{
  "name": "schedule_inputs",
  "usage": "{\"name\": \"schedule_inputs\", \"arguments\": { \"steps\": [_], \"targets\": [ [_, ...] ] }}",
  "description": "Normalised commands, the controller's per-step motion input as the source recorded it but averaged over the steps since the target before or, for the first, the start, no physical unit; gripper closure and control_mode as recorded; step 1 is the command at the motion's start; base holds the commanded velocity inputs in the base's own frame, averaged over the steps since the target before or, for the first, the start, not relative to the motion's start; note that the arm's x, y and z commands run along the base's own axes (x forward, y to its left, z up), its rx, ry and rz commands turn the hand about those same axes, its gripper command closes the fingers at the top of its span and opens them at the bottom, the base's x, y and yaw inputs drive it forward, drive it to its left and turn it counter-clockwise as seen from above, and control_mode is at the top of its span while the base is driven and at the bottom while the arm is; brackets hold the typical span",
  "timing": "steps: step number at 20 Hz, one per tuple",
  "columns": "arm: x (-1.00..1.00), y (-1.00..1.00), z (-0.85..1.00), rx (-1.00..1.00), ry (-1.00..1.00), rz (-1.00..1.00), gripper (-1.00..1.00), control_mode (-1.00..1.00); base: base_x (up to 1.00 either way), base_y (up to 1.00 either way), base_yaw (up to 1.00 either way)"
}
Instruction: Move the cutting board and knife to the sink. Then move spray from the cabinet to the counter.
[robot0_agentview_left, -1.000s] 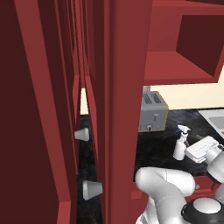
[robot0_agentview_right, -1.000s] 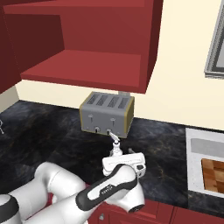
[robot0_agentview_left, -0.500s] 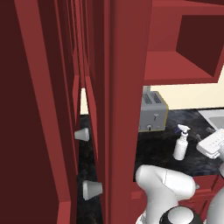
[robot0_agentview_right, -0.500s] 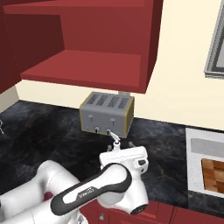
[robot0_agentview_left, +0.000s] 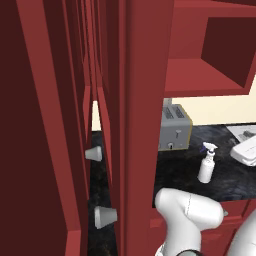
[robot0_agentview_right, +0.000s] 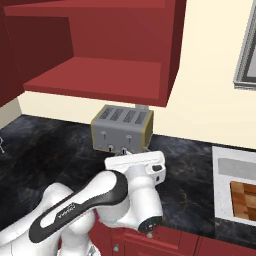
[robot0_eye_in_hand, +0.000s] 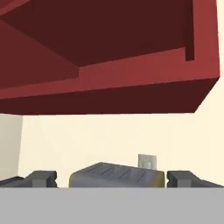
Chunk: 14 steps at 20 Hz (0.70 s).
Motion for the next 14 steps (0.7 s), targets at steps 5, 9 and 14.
{"name": "schedule_inputs", "arguments": {
  "steps": [5, 9, 14],
  "targets": [
    [-0.13, 0.0, 0.51, -0.04, 0.12, 0.0, -1.0, -1.0, 0.0, 0.0, 0.0],
    [-0.15, -0.03, 0.38, -0.07, 0.19, 0.0, -1.0, -1.0, 0.0, 0.0, 0.0],
    [-0.26, -0.08, 0.29, -0.07, 0.18, 0.0, -1.0, -1.0, 0.0, 0.0, 0.0]
  ]
}}
